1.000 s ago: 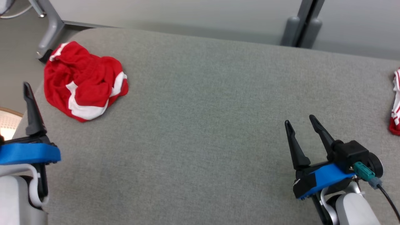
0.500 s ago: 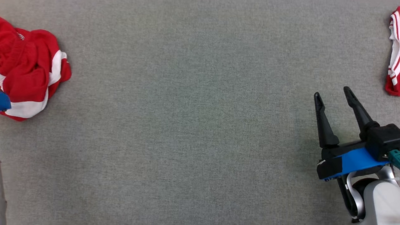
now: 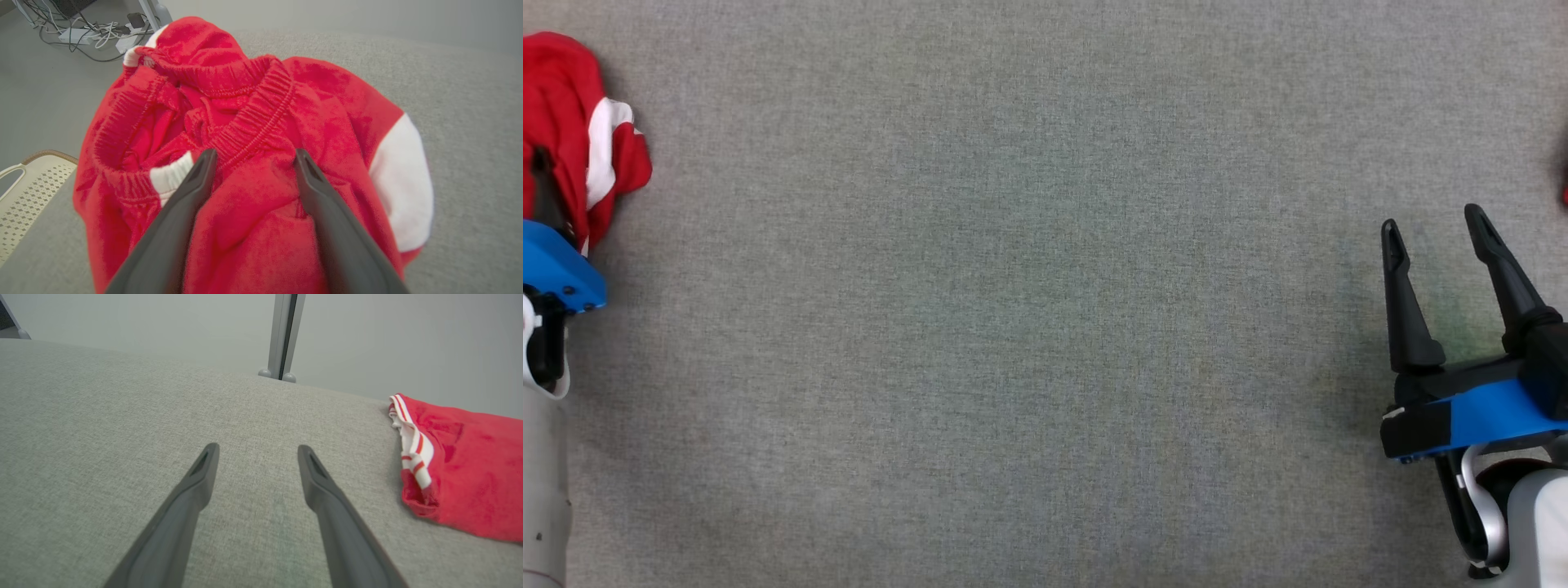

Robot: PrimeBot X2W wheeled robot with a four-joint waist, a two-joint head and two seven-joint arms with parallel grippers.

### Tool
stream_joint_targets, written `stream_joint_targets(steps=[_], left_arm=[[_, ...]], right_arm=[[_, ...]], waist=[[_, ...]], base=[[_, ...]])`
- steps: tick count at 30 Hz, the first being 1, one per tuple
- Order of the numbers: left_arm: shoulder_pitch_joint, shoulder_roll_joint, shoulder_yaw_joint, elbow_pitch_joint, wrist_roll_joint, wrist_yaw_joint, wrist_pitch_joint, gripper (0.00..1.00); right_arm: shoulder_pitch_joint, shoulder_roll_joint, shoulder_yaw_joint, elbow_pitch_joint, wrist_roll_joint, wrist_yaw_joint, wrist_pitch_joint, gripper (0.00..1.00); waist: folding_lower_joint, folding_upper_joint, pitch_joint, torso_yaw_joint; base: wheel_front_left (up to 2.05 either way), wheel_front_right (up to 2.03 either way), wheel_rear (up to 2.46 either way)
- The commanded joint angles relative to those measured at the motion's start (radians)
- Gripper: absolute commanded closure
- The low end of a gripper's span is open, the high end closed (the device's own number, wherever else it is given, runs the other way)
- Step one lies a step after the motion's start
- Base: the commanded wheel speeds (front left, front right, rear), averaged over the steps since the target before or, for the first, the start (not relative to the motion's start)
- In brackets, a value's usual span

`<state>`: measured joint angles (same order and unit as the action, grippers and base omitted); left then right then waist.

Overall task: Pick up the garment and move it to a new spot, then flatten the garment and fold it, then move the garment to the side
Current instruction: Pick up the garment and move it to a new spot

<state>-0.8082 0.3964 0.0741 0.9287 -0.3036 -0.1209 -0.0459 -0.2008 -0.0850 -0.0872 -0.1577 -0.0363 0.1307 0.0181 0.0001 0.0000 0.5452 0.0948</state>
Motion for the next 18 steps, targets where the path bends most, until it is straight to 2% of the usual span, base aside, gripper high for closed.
stream_joint_targets(steps=[1, 8, 9, 10, 11, 18], left_arm=[[-0.022, -0.007, -0.009, 0.024, -0.015, -0.003, 0.014, 0.00], [-0.040, -0.012, -0.043, 0.145, -0.061, -0.011, 0.105, 0.00], [-0.042, -0.017, -0.043, 0.156, -0.074, -0.012, 0.111, 0.43], [-0.043, -0.020, -0.046, 0.161, -0.083, -0.012, 0.111, 0.95], [-0.041, -0.017, -0.049, 0.167, -0.090, -0.012, 0.109, 1.00], [-0.040, 0.013, -0.090, 0.145, -0.116, -0.010, 0.032, 1.00]], right_arm=[[-0.009, -0.005, -0.003, -0.009, -0.010, 0.000, 0.003, 0.00], [-0.017, -0.002, 0.003, -0.002, -0.009, 0.000, 0.003, 0.00], [-0.017, -0.001, 0.005, 0.001, -0.008, 0.000, 0.002, 0.00], [-0.018, 0.000, 0.006, 0.003, -0.007, 0.000, 0.001, 0.00], [-0.020, 0.000, 0.009, 0.007, -0.005, 0.000, 0.000, 0.00], [-0.014, 0.009, 0.005, 0.040, 0.010, 0.000, -0.021, 0.00]], waist=[[-0.0001, 0.0000, 0.002, 0.000], [-0.0001, 0.0000, -0.002, -0.003], [-0.0001, 0.0000, -0.006, -0.004], [-0.0001, 0.0000, -0.010, -0.005], [-0.0001, 0.0000, -0.016, -0.009], [-0.0001, 0.0000, -0.069, -0.032]], base=[[0.00, 0.00, 0.00], [0.00, 0.00, 0.00], [0.00, 0.00, 0.00], [0.00, 0.00, 0.00], [0.00, 0.00, 0.00], [0.00, 0.00, 0.00]])
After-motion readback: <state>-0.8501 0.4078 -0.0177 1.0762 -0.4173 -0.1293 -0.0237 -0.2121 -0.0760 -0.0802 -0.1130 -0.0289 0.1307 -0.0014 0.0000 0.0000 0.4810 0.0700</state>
